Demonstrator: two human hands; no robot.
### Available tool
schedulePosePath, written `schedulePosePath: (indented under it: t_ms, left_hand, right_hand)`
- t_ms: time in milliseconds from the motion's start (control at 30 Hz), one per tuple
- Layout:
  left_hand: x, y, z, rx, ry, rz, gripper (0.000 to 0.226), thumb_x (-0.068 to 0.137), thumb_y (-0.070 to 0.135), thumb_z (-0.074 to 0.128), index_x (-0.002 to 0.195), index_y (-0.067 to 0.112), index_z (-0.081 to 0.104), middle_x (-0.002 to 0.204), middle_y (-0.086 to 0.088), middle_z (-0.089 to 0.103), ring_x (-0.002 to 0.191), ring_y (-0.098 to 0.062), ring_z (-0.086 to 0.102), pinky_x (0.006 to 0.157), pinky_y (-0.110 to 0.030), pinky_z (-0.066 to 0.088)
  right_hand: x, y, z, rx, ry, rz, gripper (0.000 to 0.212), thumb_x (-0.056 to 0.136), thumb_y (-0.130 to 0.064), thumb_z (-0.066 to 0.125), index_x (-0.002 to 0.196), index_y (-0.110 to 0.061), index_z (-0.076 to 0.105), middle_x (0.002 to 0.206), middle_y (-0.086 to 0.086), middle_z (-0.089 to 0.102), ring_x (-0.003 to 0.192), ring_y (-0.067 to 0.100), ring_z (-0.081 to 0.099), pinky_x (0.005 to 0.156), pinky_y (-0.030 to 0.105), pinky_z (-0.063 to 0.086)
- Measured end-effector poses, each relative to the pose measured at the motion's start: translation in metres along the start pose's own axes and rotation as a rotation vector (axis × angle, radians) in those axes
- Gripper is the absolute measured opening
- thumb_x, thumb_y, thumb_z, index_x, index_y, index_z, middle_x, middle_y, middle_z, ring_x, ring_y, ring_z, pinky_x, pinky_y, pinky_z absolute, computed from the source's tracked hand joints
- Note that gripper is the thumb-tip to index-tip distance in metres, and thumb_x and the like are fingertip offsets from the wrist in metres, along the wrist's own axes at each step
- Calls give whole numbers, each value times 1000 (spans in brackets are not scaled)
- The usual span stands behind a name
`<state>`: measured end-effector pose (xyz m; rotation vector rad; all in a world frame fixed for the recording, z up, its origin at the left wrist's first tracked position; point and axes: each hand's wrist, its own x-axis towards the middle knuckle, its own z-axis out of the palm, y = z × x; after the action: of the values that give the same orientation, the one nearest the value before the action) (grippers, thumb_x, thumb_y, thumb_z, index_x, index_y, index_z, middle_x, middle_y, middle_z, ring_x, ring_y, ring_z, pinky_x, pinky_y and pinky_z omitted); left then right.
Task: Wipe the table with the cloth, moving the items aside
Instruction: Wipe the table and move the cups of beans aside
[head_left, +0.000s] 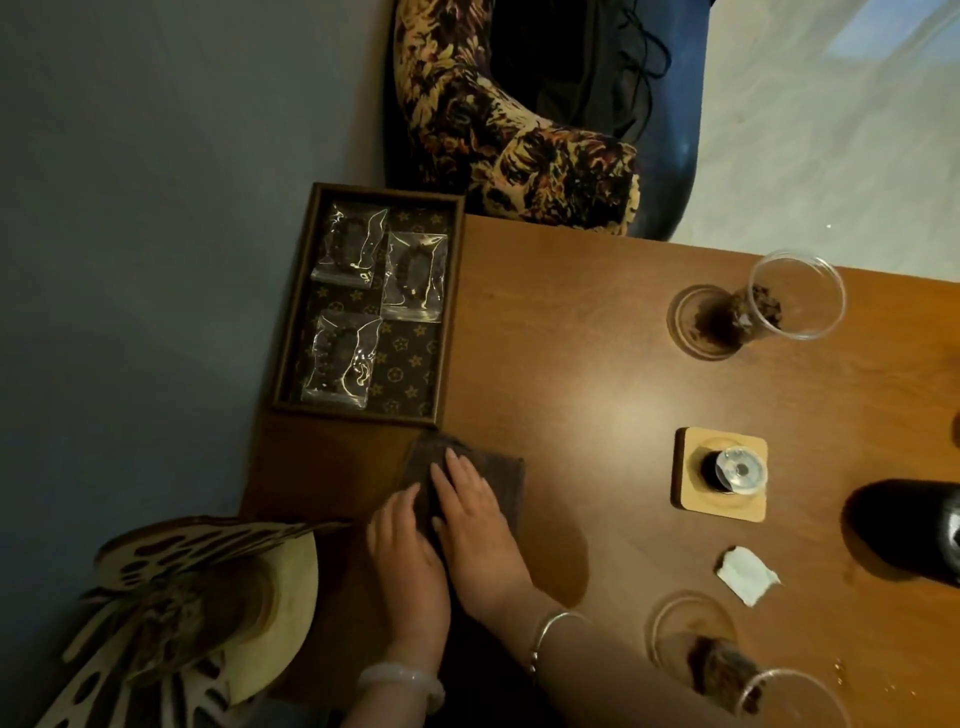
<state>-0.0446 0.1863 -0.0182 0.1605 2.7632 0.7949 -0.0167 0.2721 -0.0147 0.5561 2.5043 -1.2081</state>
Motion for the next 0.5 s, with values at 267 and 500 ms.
schedulePosePath:
  t_ms: [267, 500]
  left_hand:
    - [-11, -6, 29, 81, -304, 371, 59, 83, -5, 44, 140, 8, 45, 152, -5, 35, 142, -14, 20, 116, -29, 14]
    - [31, 78, 67, 124, -579, 633, 66, 96, 2, 31, 153, 24, 6, 159, 12, -8, 145, -4, -12, 121, -31, 2]
  right_hand:
    - [-1, 56, -4, -404, 100, 80, 64, 97, -40, 30, 157, -23, 14, 164, 3, 8, 151, 20, 5, 118, 39, 5]
    - [11, 110, -84, -427, 184, 293, 64, 93, -52, 2, 152, -35, -19, 160, 0, -28, 147, 21, -26, 119, 39, -13]
